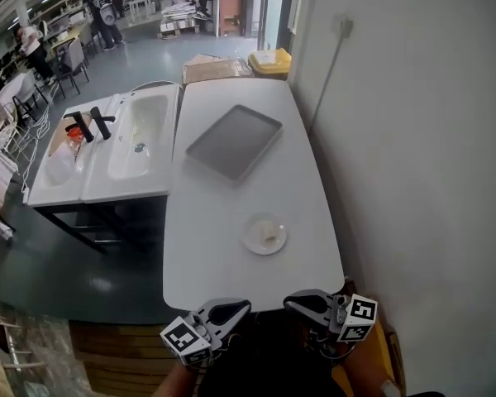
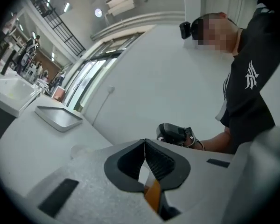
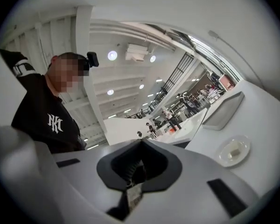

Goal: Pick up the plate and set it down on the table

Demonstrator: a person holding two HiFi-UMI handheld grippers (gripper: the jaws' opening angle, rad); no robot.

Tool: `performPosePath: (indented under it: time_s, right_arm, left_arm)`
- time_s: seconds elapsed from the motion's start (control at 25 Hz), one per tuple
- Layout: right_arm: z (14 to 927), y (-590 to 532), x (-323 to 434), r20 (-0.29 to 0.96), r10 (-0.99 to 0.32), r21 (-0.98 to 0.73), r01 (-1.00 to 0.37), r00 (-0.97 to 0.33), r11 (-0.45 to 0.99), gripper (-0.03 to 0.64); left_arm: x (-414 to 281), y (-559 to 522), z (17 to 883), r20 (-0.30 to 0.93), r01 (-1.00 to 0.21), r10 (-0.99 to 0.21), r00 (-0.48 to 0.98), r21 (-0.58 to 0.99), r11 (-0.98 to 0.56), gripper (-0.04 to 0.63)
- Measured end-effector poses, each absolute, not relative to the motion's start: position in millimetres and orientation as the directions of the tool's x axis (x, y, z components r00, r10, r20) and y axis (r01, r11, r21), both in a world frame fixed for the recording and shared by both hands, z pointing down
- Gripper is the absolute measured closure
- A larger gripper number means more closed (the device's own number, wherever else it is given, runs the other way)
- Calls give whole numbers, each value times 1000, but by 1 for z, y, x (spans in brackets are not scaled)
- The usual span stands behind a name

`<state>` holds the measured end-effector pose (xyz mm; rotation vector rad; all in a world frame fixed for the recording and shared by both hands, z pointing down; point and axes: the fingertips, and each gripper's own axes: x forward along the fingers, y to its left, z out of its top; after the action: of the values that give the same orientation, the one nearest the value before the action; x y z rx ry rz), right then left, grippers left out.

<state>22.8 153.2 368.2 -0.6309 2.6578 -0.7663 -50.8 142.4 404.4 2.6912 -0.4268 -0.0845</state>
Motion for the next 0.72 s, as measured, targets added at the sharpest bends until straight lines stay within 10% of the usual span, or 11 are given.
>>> performPosePath:
  time_s: [0.28, 0.72]
  right_arm:
    - [377, 184, 7, 19, -519, -461, -468, -855, 754, 614]
    - [347, 172, 60, -72, -522, -384, -459, -850, 801, 614]
  left_arm:
    - [-85, 170, 428, 42, -268, -273, 961, 386, -883, 589]
    - [-65, 151, 414, 90, -395, -391, 916, 370, -841, 588]
